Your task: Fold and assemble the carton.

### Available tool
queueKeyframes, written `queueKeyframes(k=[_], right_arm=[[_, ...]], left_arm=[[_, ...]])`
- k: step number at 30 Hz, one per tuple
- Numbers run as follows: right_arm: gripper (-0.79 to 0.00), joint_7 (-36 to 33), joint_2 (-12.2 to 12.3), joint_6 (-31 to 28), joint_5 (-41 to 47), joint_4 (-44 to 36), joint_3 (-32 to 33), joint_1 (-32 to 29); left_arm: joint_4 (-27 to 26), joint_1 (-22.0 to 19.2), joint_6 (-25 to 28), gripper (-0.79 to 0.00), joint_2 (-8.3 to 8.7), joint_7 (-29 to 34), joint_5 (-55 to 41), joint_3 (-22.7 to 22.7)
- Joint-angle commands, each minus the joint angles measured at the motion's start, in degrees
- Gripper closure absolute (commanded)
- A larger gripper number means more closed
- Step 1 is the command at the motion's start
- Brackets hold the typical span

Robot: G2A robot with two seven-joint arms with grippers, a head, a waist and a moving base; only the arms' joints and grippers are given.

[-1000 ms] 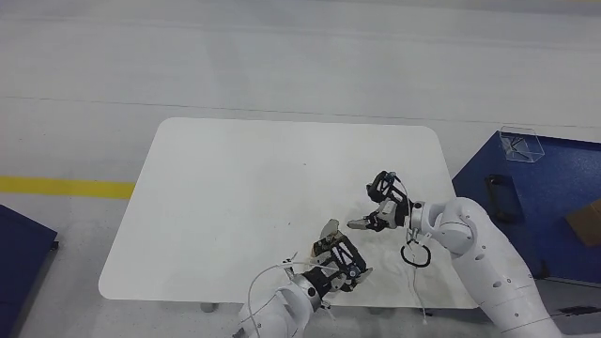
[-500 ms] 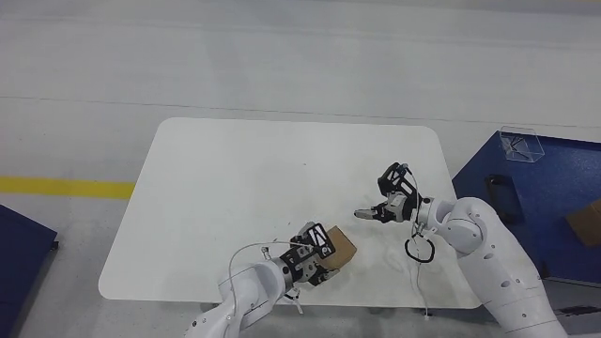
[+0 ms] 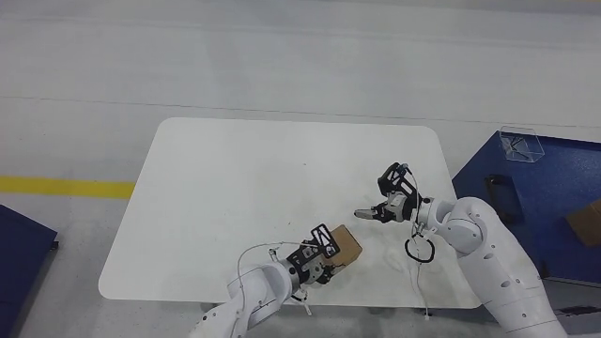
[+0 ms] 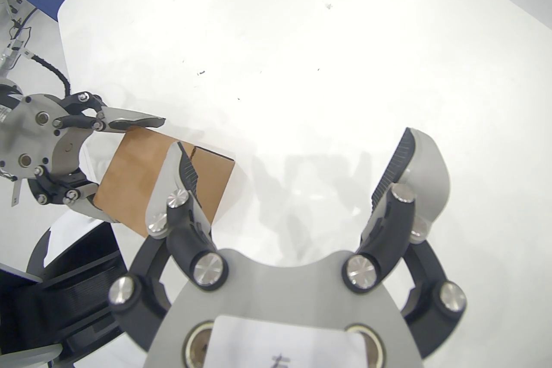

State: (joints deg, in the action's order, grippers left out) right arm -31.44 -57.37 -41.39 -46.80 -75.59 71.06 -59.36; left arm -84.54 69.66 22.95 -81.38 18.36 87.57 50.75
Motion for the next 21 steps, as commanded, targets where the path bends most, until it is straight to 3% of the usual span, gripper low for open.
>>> queueKeyframes(k=[1,10,18,21], right_arm=[[-0.785,0.0,0.0,0.0,0.0,0.0,0.0,0.0],[-0.785,2.5,0.3,3.0,2.6,-1.1,2.2,-1.6],[-0.785,3.6,0.3,3.9,1.9,-1.6,2.4,-2.1],[-0.785,7.0,0.5,6.5,-1.1,-2.8,3.8,-3.2]], left_arm=[[-0.7,0.0,-0.6,0.0,-0.01,-0.7,0.1,0.0],[-5.0,1.5,-4.5,0.0,0.21,-5.0,2.3,0.1],[-5.1,1.5,-4.4,0.0,0.21,-5.1,2.2,0.1],[-8.1,0.7,-7.7,0.0,0.43,-3.2,11.7,-1.0]])
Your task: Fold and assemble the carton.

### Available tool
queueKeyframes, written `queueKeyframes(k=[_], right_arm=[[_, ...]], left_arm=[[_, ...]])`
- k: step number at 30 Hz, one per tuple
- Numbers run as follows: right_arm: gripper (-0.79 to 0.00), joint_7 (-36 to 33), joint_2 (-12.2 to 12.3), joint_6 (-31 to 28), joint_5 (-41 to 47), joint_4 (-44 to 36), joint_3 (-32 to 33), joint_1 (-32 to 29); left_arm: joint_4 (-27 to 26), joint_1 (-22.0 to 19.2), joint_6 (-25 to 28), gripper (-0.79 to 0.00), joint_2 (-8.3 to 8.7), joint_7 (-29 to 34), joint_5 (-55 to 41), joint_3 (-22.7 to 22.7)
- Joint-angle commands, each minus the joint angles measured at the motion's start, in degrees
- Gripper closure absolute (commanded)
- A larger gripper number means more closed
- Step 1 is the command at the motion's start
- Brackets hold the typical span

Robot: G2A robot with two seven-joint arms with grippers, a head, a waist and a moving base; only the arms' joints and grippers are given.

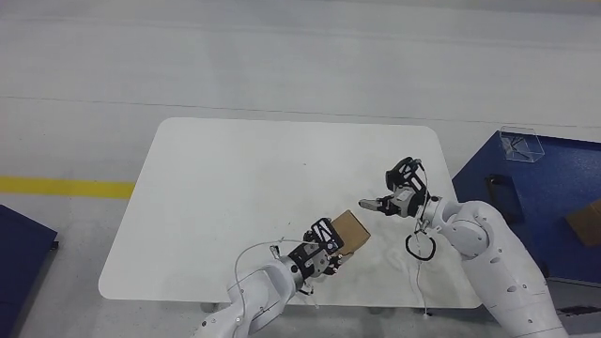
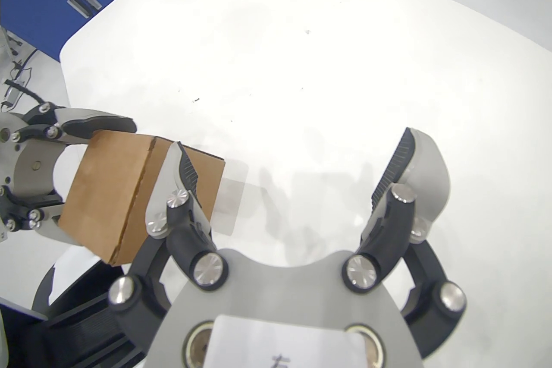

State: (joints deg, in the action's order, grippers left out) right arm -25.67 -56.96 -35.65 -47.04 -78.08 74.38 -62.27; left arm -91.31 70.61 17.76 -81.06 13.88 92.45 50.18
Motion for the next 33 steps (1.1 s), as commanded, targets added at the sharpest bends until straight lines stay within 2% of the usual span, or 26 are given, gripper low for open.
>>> queueKeyframes(k=[1,5,9,13,17,18,19,20,21,22,27,31,33], right_arm=[[-0.785,2.3,0.1,1.2,-1.1,-0.6,0.9,-0.8],[-0.785,4.4,0.4,1.6,-1.4,-0.9,2.7,-2.1],[-0.785,4.9,0.5,1.6,-1.5,-0.7,3.3,-2.6],[-0.785,4.9,0.5,1.6,-1.4,-0.1,3.1,-2.7],[-0.785,4.5,0.4,2.0,-0.7,1.1,3.0,-2.0],[-0.785,4.5,0.3,2.3,-0.4,1.5,3.0,-1.8],[-0.785,4.3,0.3,2.6,-0.2,1.8,3.0,-1.5],[-0.785,4.1,0.3,2.8,0.5,2.0,3.0,-1.3],[-0.785,3.9,0.2,2.8,1.0,2.3,3.0,-1.1],[-0.785,3.5,0.2,2.9,1.6,2.7,3.0,-0.9],[-0.785,1.6,0.1,3.3,3.1,3.8,2.6,0.1],[-0.785,0.9,0.0,3.3,3.5,4.6,2.2,0.6],[-0.785,1.0,-0.1,3.1,3.6,4.8,1.9,0.7]], left_arm=[[-2.9,0.2,-5.8,0.0,0.16,3.1,12.5,-1.4],[-5.8,1.5,-13.2,0.0,0.02,10.6,32.9,-7.2],[-3.0,1.4,-18.4,0.0,-0.93,16.4,43.9,-11.4],[1.6,-0.3,-18.2,0.0,-2.53,22.1,49.0,-14.9],[5.8,-2.3,-15.1,0.0,-4.01,26.4,51.2,-16.9],[6.2,-2.4,-14.5,-0.188,-4.35,27.2,51.3,-17.3],[6.5,-2.5,-13.6,-0.308,-4.64,27.6,50.9,-17.5],[6.9,-2.6,-12.5,-0.563,-4.89,28.0,50.3,-17.6],[6.9,-2.7,-11.7,-0.745,-5.08,27.9,49.9,-17.6],[7.1,-2.7,-10.9,-0.785,-5.22,28.1,49.8,-17.6],[3.8,-0.9,-7.1,-0.785,-5.11,24.9,48.8,-17.1],[-3.0,2.2,-3.7,-0.785,-4.2,23.2,48.3,-15.3],[-7.7,4.3,-3.3,-0.785,-3.64,20.8,44.9,-12.9]])
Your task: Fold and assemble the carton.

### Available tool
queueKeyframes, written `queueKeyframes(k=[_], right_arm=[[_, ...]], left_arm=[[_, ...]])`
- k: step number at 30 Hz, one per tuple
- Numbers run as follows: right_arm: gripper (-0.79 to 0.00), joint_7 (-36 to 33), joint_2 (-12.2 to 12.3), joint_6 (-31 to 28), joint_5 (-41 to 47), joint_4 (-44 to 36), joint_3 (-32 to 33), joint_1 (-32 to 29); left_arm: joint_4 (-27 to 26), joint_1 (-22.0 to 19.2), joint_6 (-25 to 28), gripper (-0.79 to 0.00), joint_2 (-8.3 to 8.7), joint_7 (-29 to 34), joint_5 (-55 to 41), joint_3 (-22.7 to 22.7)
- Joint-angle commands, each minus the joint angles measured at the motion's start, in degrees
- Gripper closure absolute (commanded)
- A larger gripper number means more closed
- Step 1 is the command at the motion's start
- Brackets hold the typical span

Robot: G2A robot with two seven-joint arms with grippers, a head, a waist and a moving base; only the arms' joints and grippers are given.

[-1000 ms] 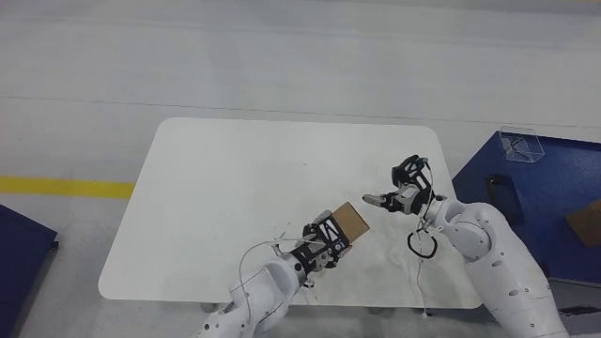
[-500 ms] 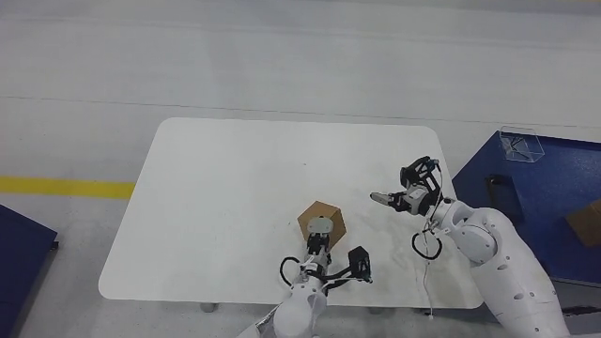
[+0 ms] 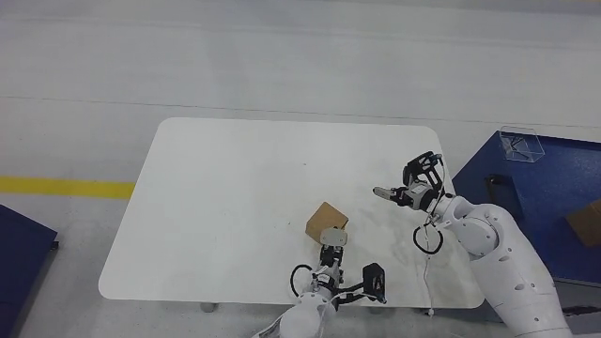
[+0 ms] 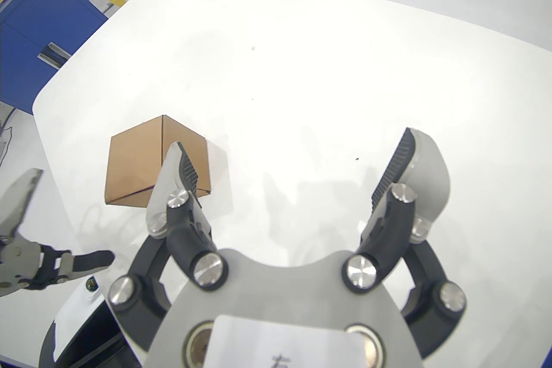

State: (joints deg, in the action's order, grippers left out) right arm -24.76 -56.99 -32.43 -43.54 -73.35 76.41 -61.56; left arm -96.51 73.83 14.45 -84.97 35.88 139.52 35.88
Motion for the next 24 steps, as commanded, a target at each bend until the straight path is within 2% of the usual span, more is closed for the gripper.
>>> queueKeyframes(k=[1,2,3,4,5,9,13,18,24], right_arm=[[-0.785,0.1,0.0,-0.4,0.1,0.1,-0.2,-0.1],[-0.785,-0.2,-0.1,-0.8,0.4,0.0,-0.5,-0.2],[-0.785,-0.7,0.0,-1.5,-0.1,-0.3,-0.8,-0.2],[-0.785,-1.0,0.0,-1.8,-1.1,-0.7,-1.0,-0.2],[-0.785,-1.0,0.0,-1.8,-1.1,-0.7,-1.0,-0.2],[-0.785,-1.0,0.0,-1.8,-1.1,-0.7,-1.0,-0.2],[-0.785,-1.0,0.0,-1.8,-1.1,-0.7,-1.0,-0.2],[-0.785,-1.0,0.0,-1.8,-1.1,-0.7,-1.0,-0.2],[-0.785,-1.0,0.0,-1.8,-1.1,-0.7,-1.0,-0.2]], left_arm=[[-4.6,2.2,-0.4,-0.785,0.48,-2.2,-4.9,3.1],[-6.3,2.9,-0.8,-0.785,0.63,-4.1,-8.0,4.8],[-7.0,3.4,-1.3,-0.64,0.72,-5.6,-11.8,6.8],[-7.5,3.7,-2.7,-0.185,0.67,-7.2,-16.5,8.9],[-7.3,3.5,-2.9,0.0,0.6,-9.5,-20.3,10.3],[-1.6,-0.7,-1.4,0.0,0.0,-18.1,-35.4,15.0],[6.1,-6.4,0.3,0.0,-1.03,-20.4,-41.1,14.3],[12.4,-11.2,-1.2,0.0,-2.41,-19.5,-42.2,11.4],[15.5,-13.2,-4.4,0.0,-3.17,-18.1,-40.3,10.1]])
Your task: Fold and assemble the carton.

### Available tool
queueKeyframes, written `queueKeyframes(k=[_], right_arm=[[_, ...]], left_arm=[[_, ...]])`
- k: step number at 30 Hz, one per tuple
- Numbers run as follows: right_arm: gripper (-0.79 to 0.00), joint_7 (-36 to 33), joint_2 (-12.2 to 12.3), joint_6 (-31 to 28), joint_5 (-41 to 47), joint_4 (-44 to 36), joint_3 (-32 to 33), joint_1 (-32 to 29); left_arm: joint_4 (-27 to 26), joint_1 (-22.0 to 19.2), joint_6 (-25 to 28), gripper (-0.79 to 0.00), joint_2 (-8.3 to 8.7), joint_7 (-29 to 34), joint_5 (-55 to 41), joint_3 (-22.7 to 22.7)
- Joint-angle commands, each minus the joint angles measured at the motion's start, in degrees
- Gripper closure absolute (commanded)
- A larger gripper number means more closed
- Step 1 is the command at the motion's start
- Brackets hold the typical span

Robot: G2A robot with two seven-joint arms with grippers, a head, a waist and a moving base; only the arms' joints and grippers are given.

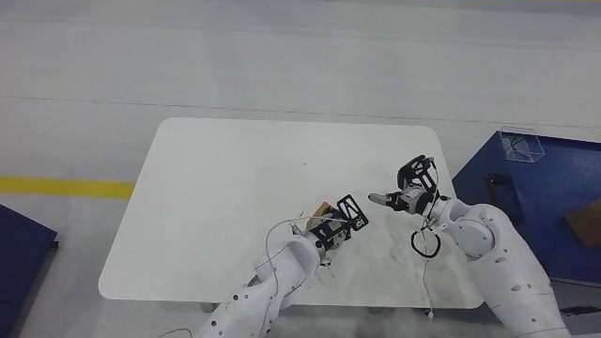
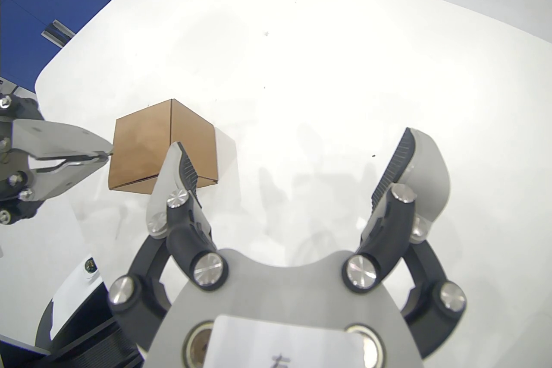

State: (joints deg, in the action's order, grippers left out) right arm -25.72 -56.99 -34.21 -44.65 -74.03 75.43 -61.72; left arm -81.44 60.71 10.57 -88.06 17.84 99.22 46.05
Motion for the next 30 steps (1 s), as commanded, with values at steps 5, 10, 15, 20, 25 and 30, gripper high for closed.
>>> queueKeyframes(k=[5,10,15,20,25,30], right_arm=[[-0.785,0.0,0.0,0.0,0.0,0.0,0.0,0.0],[-0.785,0.0,0.0,0.0,0.0,0.0,0.0,0.0],[-0.785,0.0,0.0,0.0,0.0,0.0,0.0,0.0],[-0.785,0.0,0.0,0.0,0.0,0.0,0.0,0.0],[-0.785,0.0,0.0,0.0,0.0,0.0,0.0,0.0],[-0.785,0.0,0.0,0.0,0.0,0.0,0.0,0.0]], left_arm=[[3.0,-0.3,-0.9,0.0,-0.22,0.0,-0.9,0.7],[5.8,-0.9,0.3,0.0,-0.63,1.1,-4.2,1.0],[4.1,-0.6,-0.9,0.0,-0.58,-0.6,-2.6,1.2],[3.3,0.2,-0.3,0.0,-0.42,0.9,-0.6,1.0],[5.4,-1.1,-0.2,0.0,-0.89,1.0,-2.5,1.0],[2.2,0.5,-2.1,0.0,-0.56,-0.5,1.2,0.9]])
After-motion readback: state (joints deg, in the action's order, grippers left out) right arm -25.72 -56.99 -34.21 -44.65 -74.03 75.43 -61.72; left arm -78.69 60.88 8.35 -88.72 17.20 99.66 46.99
